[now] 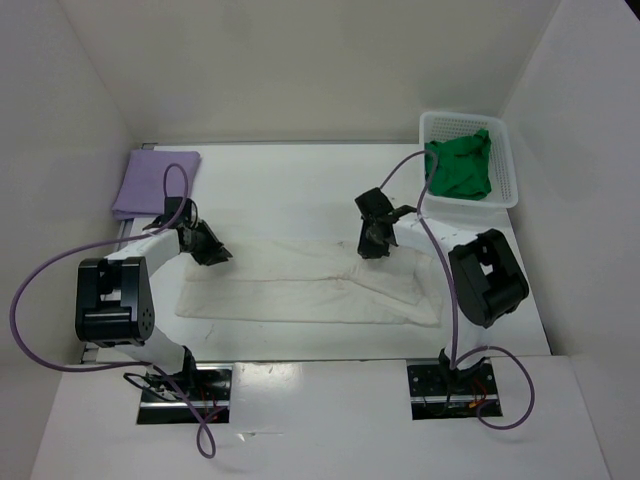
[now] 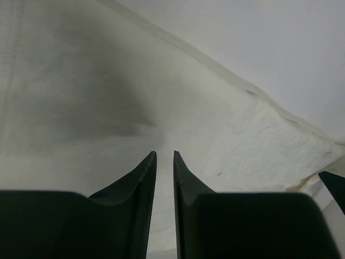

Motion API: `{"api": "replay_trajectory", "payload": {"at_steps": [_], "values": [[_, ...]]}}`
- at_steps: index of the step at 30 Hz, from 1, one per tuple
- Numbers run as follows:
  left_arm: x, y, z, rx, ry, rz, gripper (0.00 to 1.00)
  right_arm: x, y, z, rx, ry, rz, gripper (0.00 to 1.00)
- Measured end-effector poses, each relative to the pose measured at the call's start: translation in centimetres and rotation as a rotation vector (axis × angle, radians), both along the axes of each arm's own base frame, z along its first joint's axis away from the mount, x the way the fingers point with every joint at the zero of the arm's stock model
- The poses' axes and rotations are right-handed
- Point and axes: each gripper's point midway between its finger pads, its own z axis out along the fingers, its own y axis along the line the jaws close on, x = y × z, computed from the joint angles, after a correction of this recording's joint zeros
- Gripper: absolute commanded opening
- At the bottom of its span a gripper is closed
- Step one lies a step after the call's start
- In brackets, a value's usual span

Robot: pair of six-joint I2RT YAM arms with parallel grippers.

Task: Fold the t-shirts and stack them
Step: Fold the other side of the tshirt into a rectangle

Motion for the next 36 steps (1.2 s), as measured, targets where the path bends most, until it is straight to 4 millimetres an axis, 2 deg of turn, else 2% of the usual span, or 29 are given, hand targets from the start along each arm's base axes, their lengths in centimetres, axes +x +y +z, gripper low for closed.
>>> {"api": "replay_trajectory", "payload": {"at_steps": [4,11,13,18,21,25,27,28,30,31,32,34,36], "values": [[0.0,-0.2,0.0,-0.001,-0.002,-0.006,0.26,-0.8,0.3,0.3,0.011,0.019,0.017,0.00],[0.1,-0.5,0.2,-0.011,-0.008,-0.012,0.26,-3.3,0.9,2.5,0.082,0.036,0.064,0.00],[0.2,-0.6,0.2,-0.017,-0.011,-0.015,0.26,-4.7,1.3,2.8,0.101,0.047,0.089,0.00],[0.2,-1.0,0.4,-0.028,-0.018,-0.025,0.26,-10.0,3.8,2.7,0.170,0.131,0.188,0.02],[0.4,-1.3,0.5,-0.035,-0.023,-0.028,0.26,-13.2,5.2,1.8,0.216,0.215,0.216,0.19],[0.6,-1.8,0.8,-0.052,-0.029,-0.032,0.26,-15.8,6.3,1.6,0.266,0.290,0.229,0.30],[0.8,-2.0,1.1,-0.056,-0.037,-0.037,0.26,-15.7,6.5,2.5,0.293,0.274,0.226,0.37],[0.9,-2.1,1.2,-0.056,-0.040,-0.039,0.26,-15.5,6.5,3.2,0.307,0.256,0.224,0.37],[1.1,-2.6,1.5,-0.056,-0.049,-0.055,0.27,-14.2,5.8,5.1,0.345,0.200,0.201,0.26],[1.1,-3.1,1.7,-0.056,-0.054,-0.070,0.29,-12.8,4.9,6.2,0.371,0.158,0.165,0.11],[1.2,-3.9,2.0,-0.056,-0.062,-0.092,0.29,-10.9,3.2,7.2,0.387,0.102,0.105,0.06],[1.4,-6.2,2.9,-0.054,-0.086,-0.156,0.30,-6.9,-1.4,8.9,0.408,-0.021,-0.056,0.00],[1.7,-9.2,4.0,-0.057,-0.115,-0.239,0.32,-4.0,-6.2,9.5,0.408,-0.119,-0.209,0.01]]}}
